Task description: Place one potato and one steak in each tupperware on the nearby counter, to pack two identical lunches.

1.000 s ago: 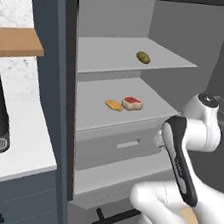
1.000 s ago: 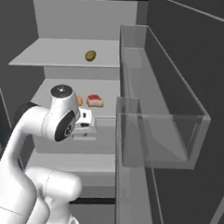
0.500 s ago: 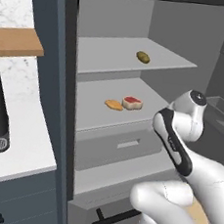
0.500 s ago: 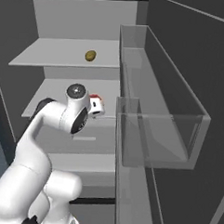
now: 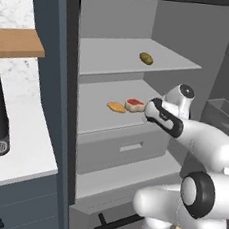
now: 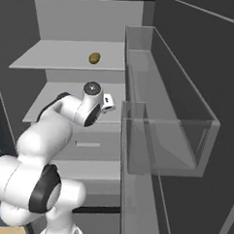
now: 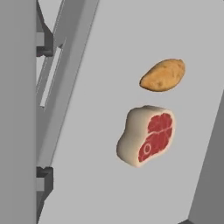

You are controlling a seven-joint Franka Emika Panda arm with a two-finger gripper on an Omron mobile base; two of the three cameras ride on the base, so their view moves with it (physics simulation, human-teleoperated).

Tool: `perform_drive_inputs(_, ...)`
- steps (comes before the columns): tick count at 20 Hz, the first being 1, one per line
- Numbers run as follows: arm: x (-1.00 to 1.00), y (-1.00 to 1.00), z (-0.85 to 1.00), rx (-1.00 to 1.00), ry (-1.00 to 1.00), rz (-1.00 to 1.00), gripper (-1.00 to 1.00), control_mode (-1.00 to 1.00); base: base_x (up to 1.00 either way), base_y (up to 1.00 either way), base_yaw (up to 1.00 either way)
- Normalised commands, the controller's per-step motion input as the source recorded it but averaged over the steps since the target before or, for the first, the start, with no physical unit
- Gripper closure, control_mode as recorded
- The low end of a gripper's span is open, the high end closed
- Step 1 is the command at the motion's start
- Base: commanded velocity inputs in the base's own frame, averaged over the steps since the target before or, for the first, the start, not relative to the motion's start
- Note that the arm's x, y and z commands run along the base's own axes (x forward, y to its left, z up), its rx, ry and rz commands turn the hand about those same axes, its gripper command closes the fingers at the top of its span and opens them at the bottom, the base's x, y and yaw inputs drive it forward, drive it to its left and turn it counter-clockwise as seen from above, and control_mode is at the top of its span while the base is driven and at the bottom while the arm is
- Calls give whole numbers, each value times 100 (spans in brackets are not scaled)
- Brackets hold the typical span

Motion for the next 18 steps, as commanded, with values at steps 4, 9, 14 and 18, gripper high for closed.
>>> perform_drive_inputs(4, 84, 0, -20, 0, 6, 0, -100, -100, 0, 0, 0)
perform_drive_inputs(9, 56, 1, -9, 0, 0, 0, -100, -100, 0, 0, 0)
perform_drive_inputs(14, 63, 3, 0, 0, 0, 1, -100, -100, 0, 0, 0)
perform_drive_inputs(18, 22, 0, -1, 0, 6, 8, -100, -100, 0, 0, 0)
